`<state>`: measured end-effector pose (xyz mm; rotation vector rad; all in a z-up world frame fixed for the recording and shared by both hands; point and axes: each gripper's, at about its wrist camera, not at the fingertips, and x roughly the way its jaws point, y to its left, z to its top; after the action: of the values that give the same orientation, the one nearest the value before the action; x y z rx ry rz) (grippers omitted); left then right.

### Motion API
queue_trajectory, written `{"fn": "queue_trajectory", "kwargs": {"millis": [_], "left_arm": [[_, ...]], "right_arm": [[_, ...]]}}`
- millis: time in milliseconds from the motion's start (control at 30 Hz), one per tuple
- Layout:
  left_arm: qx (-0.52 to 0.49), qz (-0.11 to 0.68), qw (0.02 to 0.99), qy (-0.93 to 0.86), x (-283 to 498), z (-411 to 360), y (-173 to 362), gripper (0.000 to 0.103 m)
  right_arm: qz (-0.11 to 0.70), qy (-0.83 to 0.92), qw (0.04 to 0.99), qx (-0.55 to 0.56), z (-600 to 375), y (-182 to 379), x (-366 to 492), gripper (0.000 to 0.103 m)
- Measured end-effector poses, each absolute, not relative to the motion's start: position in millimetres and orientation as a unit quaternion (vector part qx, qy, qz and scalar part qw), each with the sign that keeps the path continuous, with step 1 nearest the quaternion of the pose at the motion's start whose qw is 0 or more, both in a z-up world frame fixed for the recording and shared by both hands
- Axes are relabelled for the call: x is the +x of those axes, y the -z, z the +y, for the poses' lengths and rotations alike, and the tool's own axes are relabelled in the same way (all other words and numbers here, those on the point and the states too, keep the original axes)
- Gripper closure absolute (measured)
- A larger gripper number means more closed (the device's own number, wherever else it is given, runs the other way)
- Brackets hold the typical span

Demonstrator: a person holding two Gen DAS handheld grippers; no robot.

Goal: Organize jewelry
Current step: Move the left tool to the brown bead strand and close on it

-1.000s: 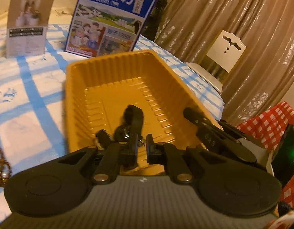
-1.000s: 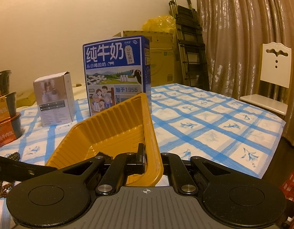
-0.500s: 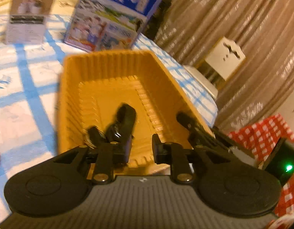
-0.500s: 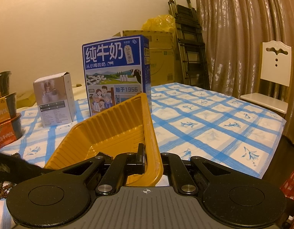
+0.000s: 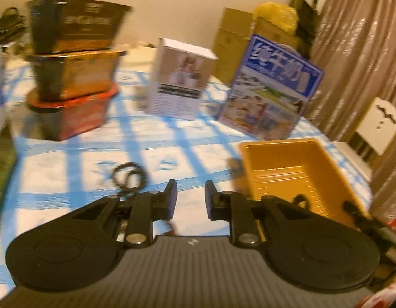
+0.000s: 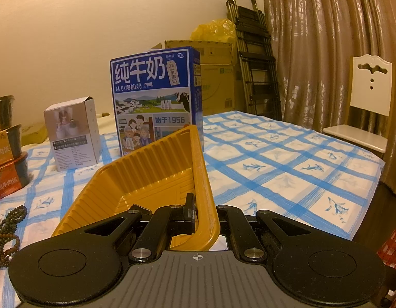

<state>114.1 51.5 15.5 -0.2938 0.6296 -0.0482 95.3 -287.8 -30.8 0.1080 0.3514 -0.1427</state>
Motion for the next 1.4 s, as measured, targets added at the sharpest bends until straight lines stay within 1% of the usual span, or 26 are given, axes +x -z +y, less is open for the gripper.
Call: {"fn": "queue_trajectory", "kwargs": {"millis": [133, 500, 800, 1067, 1400], "left_arm": [[-0.128, 0.328, 0.936, 0.015, 105, 54, -1, 0.084], [-0.059, 0.389, 0.919, 0.028, 73, 26, 45, 0.085], [-0.034, 0.412, 0.91, 0.022, 49, 27, 51, 0.084], [-0.035, 0.412, 0.911, -0.005, 43, 45, 47, 0.085], [-0.031, 0.403, 0.914, -0.005, 52, 44, 47, 0.084]], "right_arm": [[0.175, 0.072, 0.981, 0.053, -287, 32, 96, 0.098], [0.178, 0.071, 0.98, 0.056, -289, 34, 95, 0.098], [0.178, 0.071, 0.98, 0.056, -289, 33, 96, 0.098], [0.178, 0.071, 0.98, 0.055, -289, 34, 95, 0.098], [0.178, 0.071, 0.98, 0.056, -289, 33, 96, 0.098]]}}
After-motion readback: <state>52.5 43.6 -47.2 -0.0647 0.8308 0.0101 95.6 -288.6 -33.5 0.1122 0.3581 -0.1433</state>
